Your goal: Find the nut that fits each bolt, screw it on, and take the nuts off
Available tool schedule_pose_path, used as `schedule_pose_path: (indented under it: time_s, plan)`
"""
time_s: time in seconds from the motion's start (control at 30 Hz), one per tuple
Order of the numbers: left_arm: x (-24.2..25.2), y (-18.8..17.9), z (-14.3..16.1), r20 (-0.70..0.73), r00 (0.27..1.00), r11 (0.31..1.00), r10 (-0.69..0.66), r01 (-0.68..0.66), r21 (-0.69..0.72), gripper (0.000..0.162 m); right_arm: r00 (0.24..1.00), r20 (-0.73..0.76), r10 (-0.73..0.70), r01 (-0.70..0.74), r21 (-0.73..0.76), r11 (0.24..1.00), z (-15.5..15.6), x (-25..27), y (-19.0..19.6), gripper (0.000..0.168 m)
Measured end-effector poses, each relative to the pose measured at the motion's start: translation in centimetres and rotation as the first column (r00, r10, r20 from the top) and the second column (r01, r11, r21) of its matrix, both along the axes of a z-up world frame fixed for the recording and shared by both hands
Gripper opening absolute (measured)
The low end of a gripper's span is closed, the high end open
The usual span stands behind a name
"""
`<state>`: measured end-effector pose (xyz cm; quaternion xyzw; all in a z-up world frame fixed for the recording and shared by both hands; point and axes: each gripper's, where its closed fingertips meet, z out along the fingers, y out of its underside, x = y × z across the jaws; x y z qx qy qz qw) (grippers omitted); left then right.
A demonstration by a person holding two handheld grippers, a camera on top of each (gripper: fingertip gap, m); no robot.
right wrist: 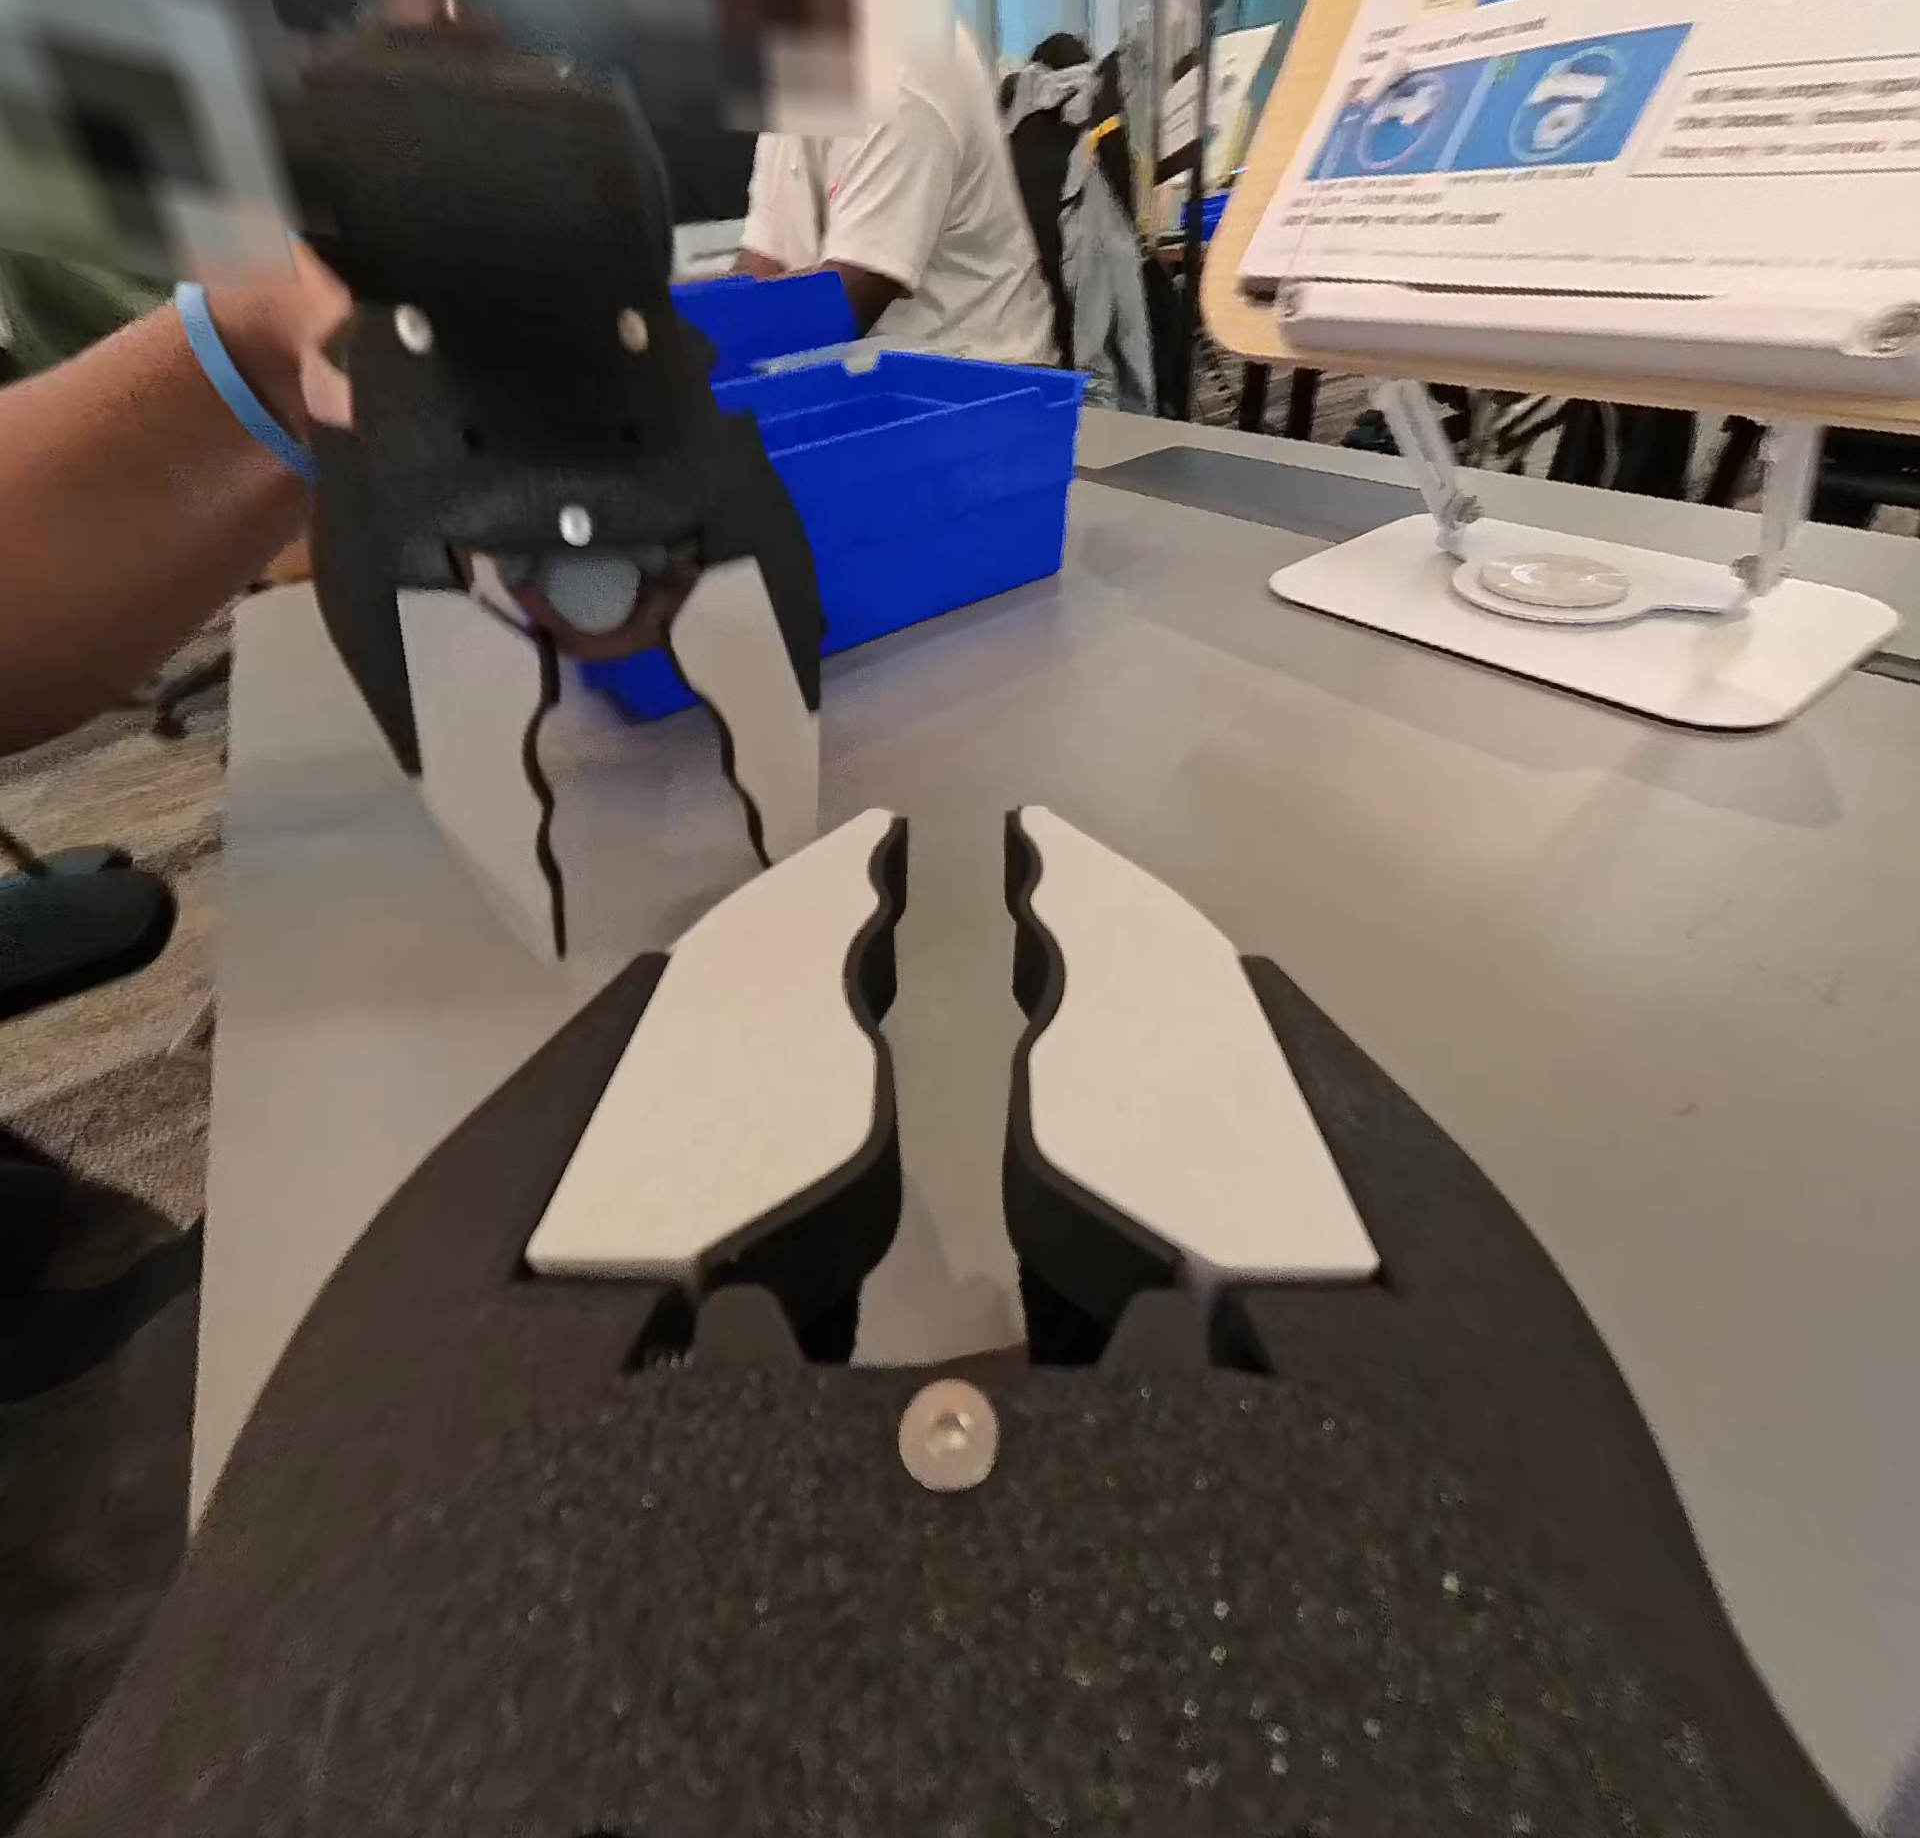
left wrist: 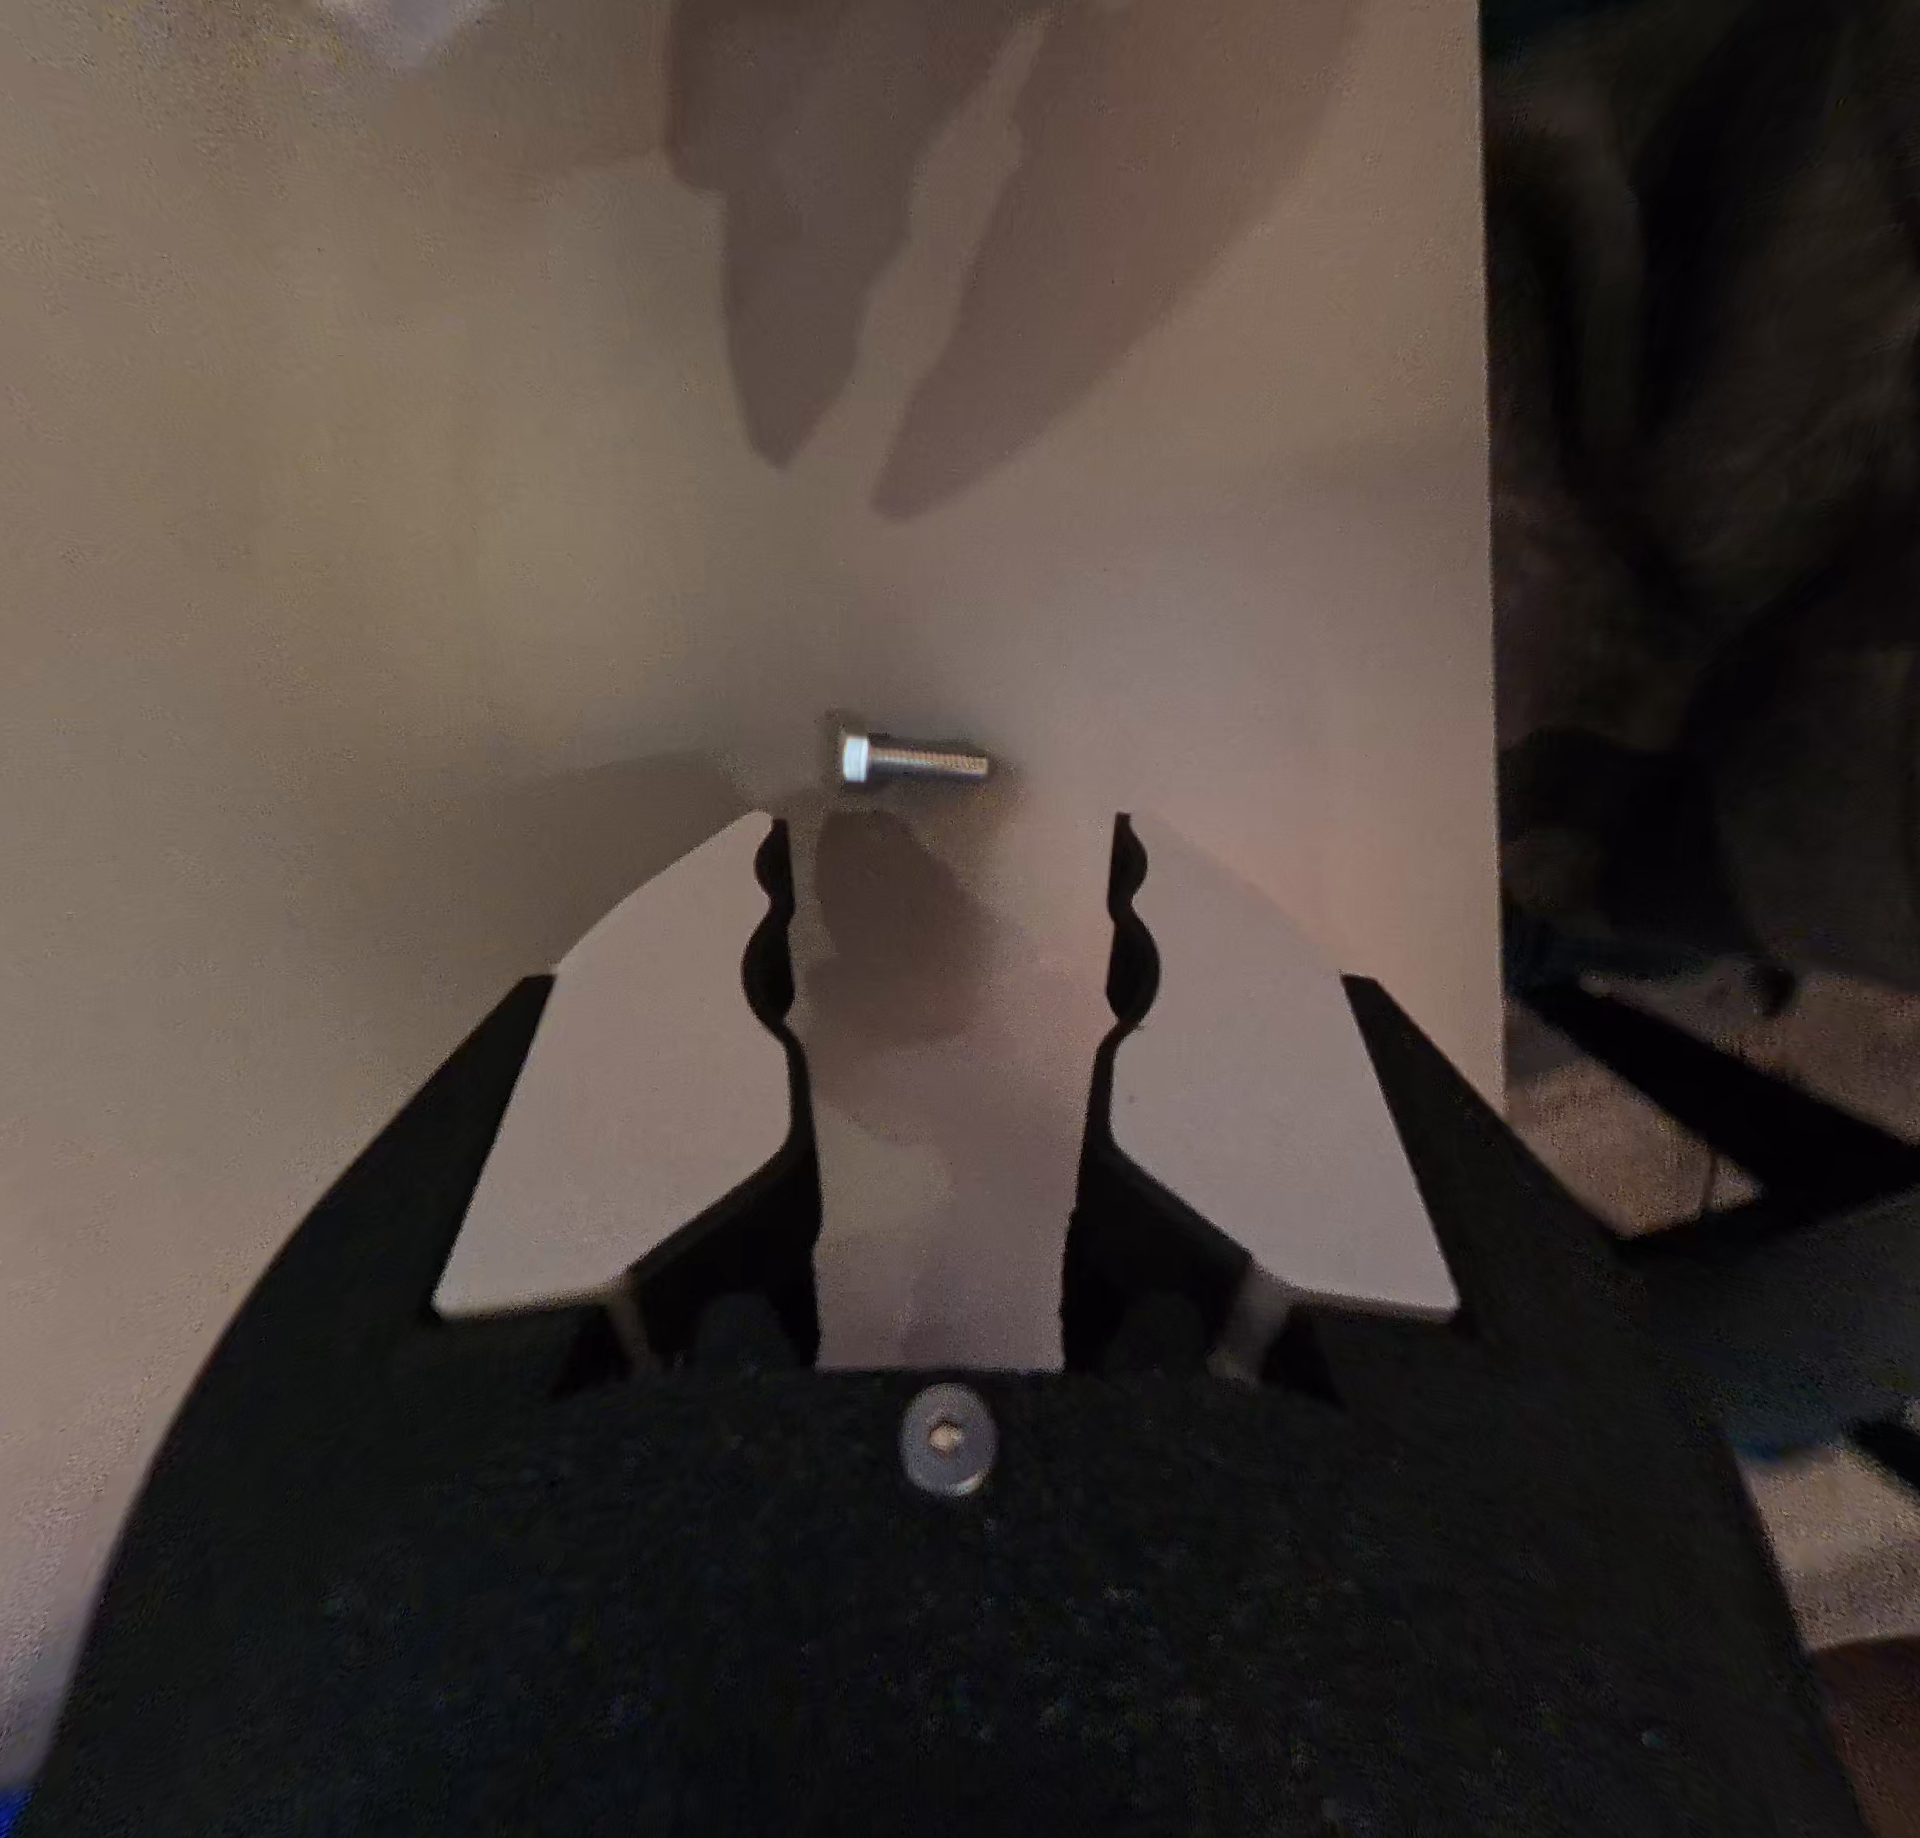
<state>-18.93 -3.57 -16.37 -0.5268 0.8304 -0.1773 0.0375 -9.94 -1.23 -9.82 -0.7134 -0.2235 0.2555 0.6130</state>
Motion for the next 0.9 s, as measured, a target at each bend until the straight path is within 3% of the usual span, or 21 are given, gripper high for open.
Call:
schedule_pose_path:
  time_s: [0.1, 0.17, 0.23, 0.33, 0.4, 0.5, 0.73, 0.9]
  plan:
    - [-0.7, 0.6, 1.6, 0.237, 0.941, 0.969, 0.242, -0.249, -0.001, 0.050, 0.949, 0.237, 0.206, -0.201, -0.044, 0.979, -1.2, -2.0, -1.5, 0.026]
    - [-0.8, 0.2, 2.6, 0.408, 0.803, 0.899, 0.434, -0.413, -0.142, 0.045, 0.863, 0.382, 0.331, -0.344, -0.037, 0.938, -0.7, -3.2, -2.8, 0.031]
    - [-1.7, -1.5, 3.0, 0.450, 0.681, 0.816, 0.578, -0.464, -0.345, 0.045, 0.707, 0.587, 0.394, -0.467, -0.030, 0.884, -0.8, -4.1, -3.5, 0.033]
    - [-3.6, -2.5, 3.1, 0.493, 0.541, 0.731, 0.682, -0.525, -0.435, 0.049, 0.378, 0.851, 0.364, -0.579, -0.089, 0.810, -2.5, -4.5, -2.7, 0.036]
    - [-4.7, -2.5, 3.3, 0.531, 0.478, 0.708, 0.699, -0.564, -0.425, 0.049, 0.190, 0.921, 0.339, -0.650, -0.141, 0.747, -4.0, -4.7, -2.0, 0.035]
    - [-5.6, -2.9, 4.0, 0.577, 0.391, 0.684, 0.717, -0.553, -0.475, 0.042, 0.001, 0.944, 0.330, -0.719, -0.229, 0.656, -6.4, -5.0, -1.1, 0.033]
    - [-6.2, -3.1, 3.5, 0.554, 0.403, 0.679, 0.728, -0.532, -0.505, 0.042, -0.134, 0.921, 0.365, -0.795, -0.320, 0.516, -7.1, -7.1, -1.3, 0.027]
    - [-6.3, -3.5, 3.5, 0.563, 0.422, 0.698, 0.710, -0.525, -0.487, 0.042, -0.241, 0.866, 0.439, -0.742, -0.456, 0.492, -8.3, -7.1, -1.5, 0.026]
